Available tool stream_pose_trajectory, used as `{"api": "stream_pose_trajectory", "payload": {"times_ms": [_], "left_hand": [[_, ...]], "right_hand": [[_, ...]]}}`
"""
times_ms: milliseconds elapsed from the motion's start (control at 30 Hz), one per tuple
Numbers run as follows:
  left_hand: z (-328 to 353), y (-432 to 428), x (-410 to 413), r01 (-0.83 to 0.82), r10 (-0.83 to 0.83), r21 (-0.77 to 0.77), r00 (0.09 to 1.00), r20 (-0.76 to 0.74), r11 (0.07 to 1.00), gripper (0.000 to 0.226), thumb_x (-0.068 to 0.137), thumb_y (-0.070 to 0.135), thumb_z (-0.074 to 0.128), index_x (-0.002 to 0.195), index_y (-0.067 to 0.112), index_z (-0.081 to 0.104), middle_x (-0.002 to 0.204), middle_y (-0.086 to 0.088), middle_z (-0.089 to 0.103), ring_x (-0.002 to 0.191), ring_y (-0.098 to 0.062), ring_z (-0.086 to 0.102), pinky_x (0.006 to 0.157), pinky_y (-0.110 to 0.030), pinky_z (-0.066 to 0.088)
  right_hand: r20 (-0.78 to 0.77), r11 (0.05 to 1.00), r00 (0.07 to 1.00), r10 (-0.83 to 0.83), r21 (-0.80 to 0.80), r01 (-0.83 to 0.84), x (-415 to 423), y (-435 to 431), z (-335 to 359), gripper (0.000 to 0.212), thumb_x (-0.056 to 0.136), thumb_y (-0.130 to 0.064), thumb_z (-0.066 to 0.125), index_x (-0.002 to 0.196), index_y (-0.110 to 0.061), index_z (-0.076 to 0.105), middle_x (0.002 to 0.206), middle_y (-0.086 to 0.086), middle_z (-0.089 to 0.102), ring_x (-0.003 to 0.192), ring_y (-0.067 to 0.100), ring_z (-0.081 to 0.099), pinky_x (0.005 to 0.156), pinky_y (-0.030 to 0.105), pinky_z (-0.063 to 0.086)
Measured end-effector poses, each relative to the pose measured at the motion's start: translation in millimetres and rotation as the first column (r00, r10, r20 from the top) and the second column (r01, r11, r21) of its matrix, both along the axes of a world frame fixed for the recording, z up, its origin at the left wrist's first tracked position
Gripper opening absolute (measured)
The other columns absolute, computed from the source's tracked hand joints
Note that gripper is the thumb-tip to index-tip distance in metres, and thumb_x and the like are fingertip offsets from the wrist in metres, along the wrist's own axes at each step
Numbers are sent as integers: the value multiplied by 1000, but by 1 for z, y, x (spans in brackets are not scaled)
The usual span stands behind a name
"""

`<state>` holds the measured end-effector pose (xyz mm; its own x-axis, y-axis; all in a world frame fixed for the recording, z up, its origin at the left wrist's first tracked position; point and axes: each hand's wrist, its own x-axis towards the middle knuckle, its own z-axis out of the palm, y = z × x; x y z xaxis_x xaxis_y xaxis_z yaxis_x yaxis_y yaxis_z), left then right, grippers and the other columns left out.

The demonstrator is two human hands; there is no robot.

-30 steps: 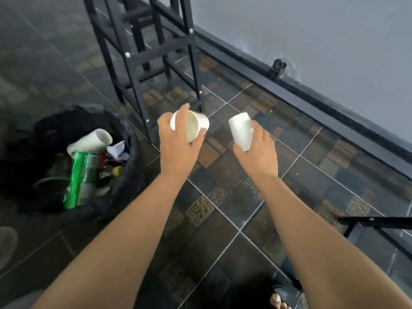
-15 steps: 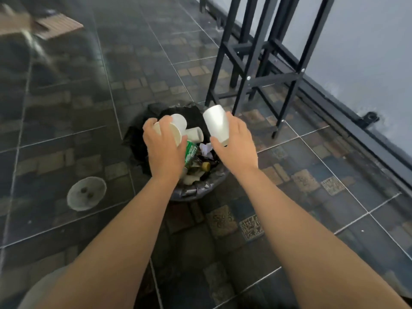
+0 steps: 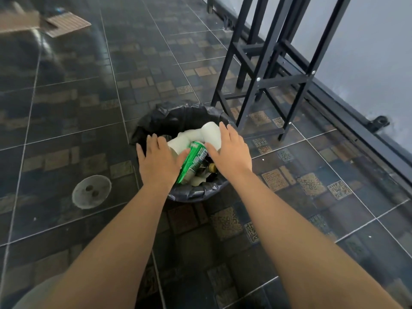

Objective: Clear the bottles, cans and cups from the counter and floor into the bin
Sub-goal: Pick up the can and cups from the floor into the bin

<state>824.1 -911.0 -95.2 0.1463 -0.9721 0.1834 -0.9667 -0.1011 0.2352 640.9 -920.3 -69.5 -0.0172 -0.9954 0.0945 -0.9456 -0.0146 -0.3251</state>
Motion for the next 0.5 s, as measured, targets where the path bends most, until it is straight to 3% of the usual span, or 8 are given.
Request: {"api": "stream_pose_trajectory", "payload": {"times_ms": [67, 167, 300, 400, 500], "left_hand": [[3, -1, 0, -7, 6, -55, 1000, -29, 998, 76, 91, 70, 26, 136, 12, 47, 153, -13, 35, 144, -27, 21, 117, -49, 6], [7, -3, 4, -43, 34, -118, 996, -77, 992, 66, 96, 63, 25, 134, 14, 49, 154, -14, 31, 145, -28, 17, 117, -51, 4], [9, -11, 18, -136, 127, -62, 983, -133, 989, 64, 98, 58, 22, 139, 15, 44, 157, -15, 23, 147, -28, 9, 116, -52, 1], [6, -11, 31, -175, 177, 31, 962, -209, 984, 57, 100, 54, 28, 142, 17, 41, 159, -16, 16, 147, -30, 9, 116, -52, 9], [2, -8, 36, -184, 222, 133, 894, -388, 974, 52, 100, 50, 35, 143, 21, 40, 159, -15, 12, 143, -35, 20, 110, -50, 25]], "right_hand": [[-20, 1000, 1000, 10, -27, -10, -1, -1, -2, 64, 99, -56, 29, 153, -21, 22, 158, 5, 26, 144, 23, 25, 117, 42, 21], [-67, 995, 998, -7, -96, 0, -5, -2, -3, 57, 101, -49, 24, 151, -22, 29, 157, 3, 30, 146, 20, 23, 119, 41, 12], [-74, 992, 992, -103, -79, 97, -16, -6, -6, 54, 103, -46, 24, 152, -23, 25, 160, 6, 21, 147, 23, 16, 119, 42, 9], [6, 982, 982, -190, 26, 190, -22, -10, -9, 55, 103, -46, 27, 154, -28, 18, 162, 9, 11, 147, 27, 14, 119, 44, 12], [129, 967, 966, -222, 156, 201, -22, -12, -11, 54, 103, -45, 28, 154, -35, 13, 162, 9, 6, 145, 31, 20, 117, 47, 19]]}}
